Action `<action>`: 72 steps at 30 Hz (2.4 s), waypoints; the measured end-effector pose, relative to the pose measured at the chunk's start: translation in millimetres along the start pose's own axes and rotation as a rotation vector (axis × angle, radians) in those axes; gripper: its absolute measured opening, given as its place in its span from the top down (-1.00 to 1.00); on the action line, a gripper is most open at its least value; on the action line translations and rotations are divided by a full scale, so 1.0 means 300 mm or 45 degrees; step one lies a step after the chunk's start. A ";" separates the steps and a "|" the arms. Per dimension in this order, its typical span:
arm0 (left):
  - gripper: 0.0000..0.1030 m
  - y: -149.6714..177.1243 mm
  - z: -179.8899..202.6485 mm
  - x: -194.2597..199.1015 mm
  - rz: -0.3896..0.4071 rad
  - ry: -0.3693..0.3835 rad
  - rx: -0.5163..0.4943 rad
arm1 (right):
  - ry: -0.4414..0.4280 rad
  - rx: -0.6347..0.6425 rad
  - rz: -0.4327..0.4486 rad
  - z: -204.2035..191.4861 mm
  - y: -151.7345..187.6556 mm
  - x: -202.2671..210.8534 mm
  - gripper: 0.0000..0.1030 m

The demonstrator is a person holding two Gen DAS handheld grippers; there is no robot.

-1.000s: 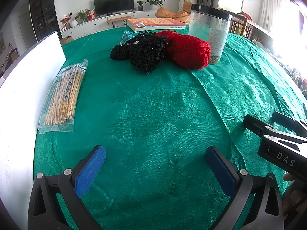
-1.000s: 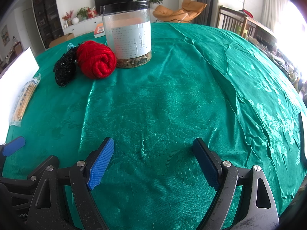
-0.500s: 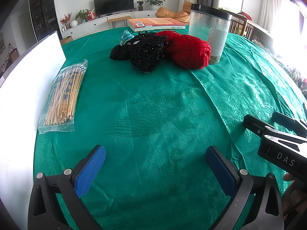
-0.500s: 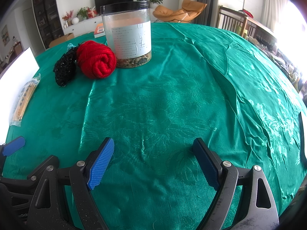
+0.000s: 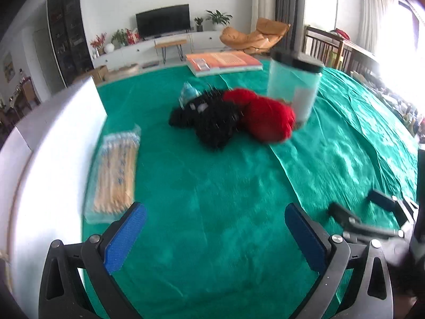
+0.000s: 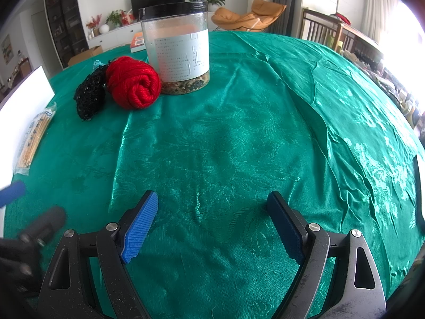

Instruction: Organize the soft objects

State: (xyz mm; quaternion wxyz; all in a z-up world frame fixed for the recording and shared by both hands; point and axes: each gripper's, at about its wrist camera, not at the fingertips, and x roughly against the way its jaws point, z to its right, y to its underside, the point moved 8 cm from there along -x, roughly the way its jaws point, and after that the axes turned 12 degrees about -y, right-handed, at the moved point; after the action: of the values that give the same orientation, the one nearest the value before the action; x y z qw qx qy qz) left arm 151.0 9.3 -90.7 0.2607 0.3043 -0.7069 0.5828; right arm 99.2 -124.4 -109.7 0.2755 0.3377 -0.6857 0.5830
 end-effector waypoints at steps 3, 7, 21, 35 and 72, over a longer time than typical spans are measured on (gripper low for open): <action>-1.00 -0.097 -0.089 -0.099 -0.094 -0.151 0.039 | -0.001 0.000 0.000 0.000 0.000 0.000 -0.68; -1.00 -0.129 -0.221 -0.272 -0.212 -0.323 0.137 | -0.001 0.000 0.000 -0.001 0.000 0.000 -0.68; -1.00 -0.112 -0.298 -0.462 -0.279 -0.384 0.202 | 0.000 0.000 0.000 -0.001 0.000 0.000 -0.68; -0.91 0.058 -0.117 -0.258 -0.313 0.009 0.166 | -0.001 0.000 0.000 -0.001 0.000 0.000 -0.68; -1.00 0.137 -0.088 -0.196 -0.171 -0.068 0.151 | -0.002 0.000 0.000 -0.001 -0.001 0.000 -0.68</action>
State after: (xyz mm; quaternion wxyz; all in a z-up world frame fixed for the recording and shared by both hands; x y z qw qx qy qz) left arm 161.1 48.3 -155.7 0.2618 0.3815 -0.6559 0.5965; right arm 99.3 -124.0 -109.5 0.2751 0.3383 -0.6857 0.5828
